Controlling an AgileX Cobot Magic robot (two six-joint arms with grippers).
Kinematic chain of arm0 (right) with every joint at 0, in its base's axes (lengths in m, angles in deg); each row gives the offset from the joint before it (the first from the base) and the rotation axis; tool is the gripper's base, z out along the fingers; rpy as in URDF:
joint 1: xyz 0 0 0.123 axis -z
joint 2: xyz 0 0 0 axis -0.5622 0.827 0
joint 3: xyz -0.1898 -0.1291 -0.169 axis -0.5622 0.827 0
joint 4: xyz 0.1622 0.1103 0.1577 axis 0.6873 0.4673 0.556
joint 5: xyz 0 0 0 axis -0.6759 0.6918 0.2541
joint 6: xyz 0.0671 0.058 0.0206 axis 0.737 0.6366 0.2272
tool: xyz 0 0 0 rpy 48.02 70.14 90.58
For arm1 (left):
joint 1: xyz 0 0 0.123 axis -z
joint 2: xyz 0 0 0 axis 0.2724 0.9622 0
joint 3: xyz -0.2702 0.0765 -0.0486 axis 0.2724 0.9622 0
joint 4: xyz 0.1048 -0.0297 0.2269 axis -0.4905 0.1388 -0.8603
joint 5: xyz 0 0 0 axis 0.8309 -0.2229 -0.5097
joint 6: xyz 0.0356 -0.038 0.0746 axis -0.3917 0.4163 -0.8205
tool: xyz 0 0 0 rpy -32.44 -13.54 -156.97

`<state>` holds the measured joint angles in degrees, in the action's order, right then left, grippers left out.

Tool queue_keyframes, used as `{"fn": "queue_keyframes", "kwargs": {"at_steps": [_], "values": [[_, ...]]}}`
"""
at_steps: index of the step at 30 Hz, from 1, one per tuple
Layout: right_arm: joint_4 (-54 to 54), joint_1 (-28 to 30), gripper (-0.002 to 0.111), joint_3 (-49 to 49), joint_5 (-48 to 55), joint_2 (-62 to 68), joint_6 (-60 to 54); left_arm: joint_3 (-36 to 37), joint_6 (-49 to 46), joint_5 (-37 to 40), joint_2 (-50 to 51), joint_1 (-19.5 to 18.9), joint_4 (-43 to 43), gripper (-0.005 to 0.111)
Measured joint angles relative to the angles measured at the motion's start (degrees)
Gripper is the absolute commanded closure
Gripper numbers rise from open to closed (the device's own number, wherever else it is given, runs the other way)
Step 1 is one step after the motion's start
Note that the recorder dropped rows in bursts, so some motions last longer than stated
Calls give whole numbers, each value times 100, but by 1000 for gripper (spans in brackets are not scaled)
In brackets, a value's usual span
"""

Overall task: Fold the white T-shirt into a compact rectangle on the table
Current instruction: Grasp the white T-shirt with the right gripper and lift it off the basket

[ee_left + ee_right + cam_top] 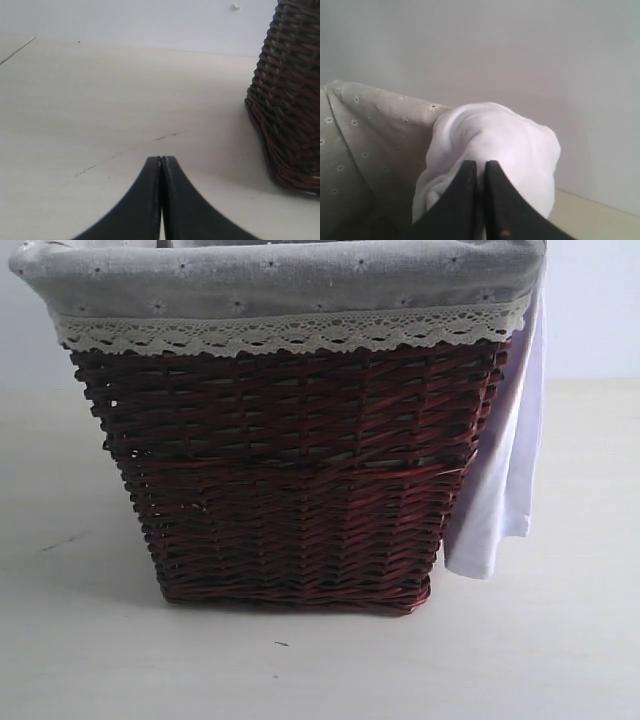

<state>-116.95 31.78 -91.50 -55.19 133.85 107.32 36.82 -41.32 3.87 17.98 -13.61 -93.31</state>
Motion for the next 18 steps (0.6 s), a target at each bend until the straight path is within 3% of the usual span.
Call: {"fn": "queue_keyframes", "kwargs": {"at_steps": [8, 18], "values": [[-173, -31, 108, -109, 752, -311, -11, 0, 0, 0, 0, 0, 0, 107], [-234, -39, 108, -1521, 730, -649, 62, 0, 0, 0, 0, 0, 0, 107]]}}
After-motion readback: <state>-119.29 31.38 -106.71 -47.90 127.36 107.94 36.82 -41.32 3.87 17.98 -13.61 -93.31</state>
